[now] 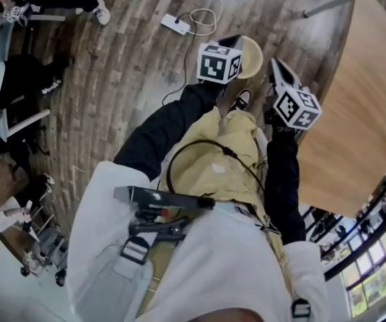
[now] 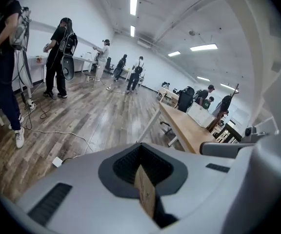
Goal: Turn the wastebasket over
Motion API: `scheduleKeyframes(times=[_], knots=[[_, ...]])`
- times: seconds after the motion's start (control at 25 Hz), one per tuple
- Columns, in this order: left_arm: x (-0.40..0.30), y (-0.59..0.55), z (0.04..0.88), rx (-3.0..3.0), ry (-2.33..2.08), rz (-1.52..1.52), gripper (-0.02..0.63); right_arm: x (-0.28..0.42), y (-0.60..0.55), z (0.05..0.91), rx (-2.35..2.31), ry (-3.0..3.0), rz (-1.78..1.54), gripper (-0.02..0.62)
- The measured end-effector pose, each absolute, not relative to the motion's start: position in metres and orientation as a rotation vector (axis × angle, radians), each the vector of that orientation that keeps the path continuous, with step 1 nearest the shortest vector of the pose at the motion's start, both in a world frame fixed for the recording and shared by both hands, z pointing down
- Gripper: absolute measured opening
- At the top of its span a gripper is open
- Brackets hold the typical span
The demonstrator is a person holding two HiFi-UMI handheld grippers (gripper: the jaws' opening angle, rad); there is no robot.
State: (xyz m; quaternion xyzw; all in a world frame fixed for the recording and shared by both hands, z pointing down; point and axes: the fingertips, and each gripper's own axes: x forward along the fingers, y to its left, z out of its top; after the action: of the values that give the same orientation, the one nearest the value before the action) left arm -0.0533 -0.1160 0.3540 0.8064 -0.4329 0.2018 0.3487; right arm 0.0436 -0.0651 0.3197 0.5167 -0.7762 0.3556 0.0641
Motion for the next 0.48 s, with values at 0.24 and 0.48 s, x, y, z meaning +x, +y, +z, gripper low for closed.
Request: scheduleKeyframes(times=[0.24, 0.48], knots=[[-0.059, -0.088, 0.274, 2.136, -1.188, 0.359, 0.002, 0.033, -0.039, 0.230, 1.583, -2.468, 0.861, 0.021], [-0.051, -0.049, 0.191, 2.208, -1.307, 0.226, 0.002, 0.050, -0.013, 0.137, 1.641, -2.592, 0.546, 0.021]])
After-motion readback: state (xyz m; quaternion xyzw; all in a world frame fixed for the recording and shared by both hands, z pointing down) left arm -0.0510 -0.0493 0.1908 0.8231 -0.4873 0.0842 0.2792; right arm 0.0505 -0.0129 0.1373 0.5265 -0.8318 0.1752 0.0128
